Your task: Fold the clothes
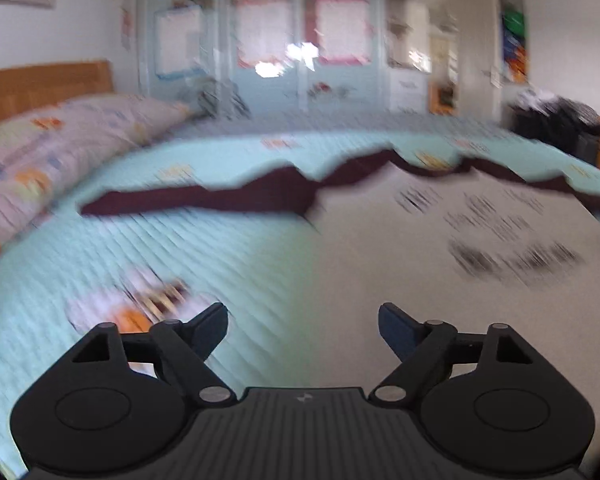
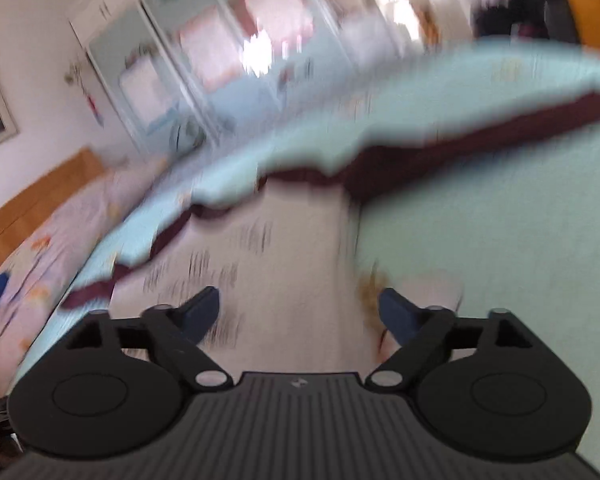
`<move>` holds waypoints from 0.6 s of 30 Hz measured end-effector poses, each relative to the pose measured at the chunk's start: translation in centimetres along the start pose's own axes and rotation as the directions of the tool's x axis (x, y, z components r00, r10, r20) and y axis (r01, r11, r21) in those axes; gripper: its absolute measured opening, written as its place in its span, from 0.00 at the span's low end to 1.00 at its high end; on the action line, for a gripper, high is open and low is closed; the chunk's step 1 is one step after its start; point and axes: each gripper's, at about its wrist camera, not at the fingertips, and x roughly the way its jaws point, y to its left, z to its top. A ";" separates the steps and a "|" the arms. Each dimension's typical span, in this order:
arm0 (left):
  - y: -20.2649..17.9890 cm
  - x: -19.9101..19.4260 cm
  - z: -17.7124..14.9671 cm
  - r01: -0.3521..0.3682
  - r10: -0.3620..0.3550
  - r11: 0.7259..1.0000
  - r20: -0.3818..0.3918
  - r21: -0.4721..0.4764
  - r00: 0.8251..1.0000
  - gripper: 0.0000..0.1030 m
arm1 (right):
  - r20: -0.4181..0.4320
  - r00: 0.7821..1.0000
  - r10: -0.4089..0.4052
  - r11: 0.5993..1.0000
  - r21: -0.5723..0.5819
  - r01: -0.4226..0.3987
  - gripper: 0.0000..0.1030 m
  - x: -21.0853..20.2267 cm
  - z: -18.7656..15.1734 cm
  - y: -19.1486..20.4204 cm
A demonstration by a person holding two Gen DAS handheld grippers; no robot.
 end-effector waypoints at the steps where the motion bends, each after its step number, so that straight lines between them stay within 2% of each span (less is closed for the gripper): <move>1: 0.6 0.7 0.9 -0.032 0.032 0.999 0.013 -0.011 0.999 0.90 | 0.033 0.999 0.023 1.000 -0.016 -0.023 0.88 0.0 1.2 0.2; 4: 2.5 4.2 2.7 -0.104 0.104 0.994 0.015 -0.025 0.994 0.92 | 0.059 0.997 0.058 0.994 -0.096 -0.053 0.88 2.0 4.8 0.8; 7: 3.8 6.8 2.1 -0.172 0.171 0.984 -0.036 -0.035 0.985 0.92 | 0.051 0.999 0.009 0.978 -0.209 0.002 0.84 6.2 8.1 0.5; 9: 4.4 8.3 1.0 -0.223 0.219 0.974 -0.079 -0.045 0.972 0.92 | 0.012 1.000 0.006 0.970 -0.245 -0.003 0.57 9.2 10.2 -0.4; 10: 4.7 8.9 0.3 -0.229 0.221 0.972 -0.113 -0.058 0.969 0.92 | -0.019 1.000 0.005 0.966 -0.259 -0.010 0.49 10.7 11.1 -0.7; 11: 5.1 8.9 -0.2 -0.222 0.210 0.972 -0.143 -0.074 0.967 0.93 | -0.050 0.999 0.000 0.959 -0.282 -0.014 0.32 12.2 11.7 -0.8; 12: 5.3 8.9 -0.1 -0.218 0.203 0.971 -0.143 -0.095 0.969 0.94 | -0.075 0.997 -0.006 0.949 -0.315 -0.018 0.20 13.9 12.2 -0.5; 13: 5.6 8.8 -0.2 -0.216 0.199 0.970 -0.142 -0.115 0.970 0.97 | -0.100 0.995 -0.013 0.938 -0.347 -0.023 0.20 15.6 12.6 -0.2; 16: 6.3 8.6 -0.5 -0.197 0.174 0.968 -0.154 -0.153 0.973 0.98 | -0.179 0.984 -0.019 0.898 -0.436 -0.062 0.22 20.6 13.6 0.8; 18: 6.7 8.6 -0.6 -0.183 0.156 0.968 -0.159 -0.173 0.975 0.98 | -0.257 0.966 -0.013 0.847 -0.516 -0.126 0.25 24.0 13.7 1.6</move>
